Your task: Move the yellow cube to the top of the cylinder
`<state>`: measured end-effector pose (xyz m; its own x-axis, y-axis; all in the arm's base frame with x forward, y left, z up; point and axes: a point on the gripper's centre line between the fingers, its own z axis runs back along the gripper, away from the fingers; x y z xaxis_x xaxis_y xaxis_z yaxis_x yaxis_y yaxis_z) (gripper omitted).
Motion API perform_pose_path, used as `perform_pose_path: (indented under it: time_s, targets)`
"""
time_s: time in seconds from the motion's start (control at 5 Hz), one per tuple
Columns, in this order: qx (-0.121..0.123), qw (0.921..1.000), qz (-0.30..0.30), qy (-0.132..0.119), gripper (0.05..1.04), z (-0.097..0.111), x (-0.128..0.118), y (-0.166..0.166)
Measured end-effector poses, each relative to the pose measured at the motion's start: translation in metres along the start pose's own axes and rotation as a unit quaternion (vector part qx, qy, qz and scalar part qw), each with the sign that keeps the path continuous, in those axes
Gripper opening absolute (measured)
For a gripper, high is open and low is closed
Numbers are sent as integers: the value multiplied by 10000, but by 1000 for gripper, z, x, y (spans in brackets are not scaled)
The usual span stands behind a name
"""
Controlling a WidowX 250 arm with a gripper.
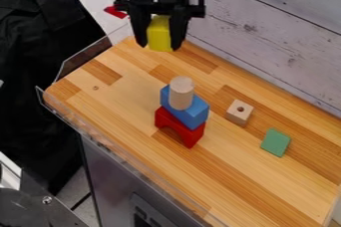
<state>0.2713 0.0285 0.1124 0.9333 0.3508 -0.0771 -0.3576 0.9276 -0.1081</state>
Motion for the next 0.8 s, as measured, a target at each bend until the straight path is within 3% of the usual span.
perform_pose_path:
  time_s: [0.4,0.8]
  targets:
    - [32,9996,-249,155,579,-1,-8,-11]
    - [118,9989,-336,298,579,-19,-20,-15]
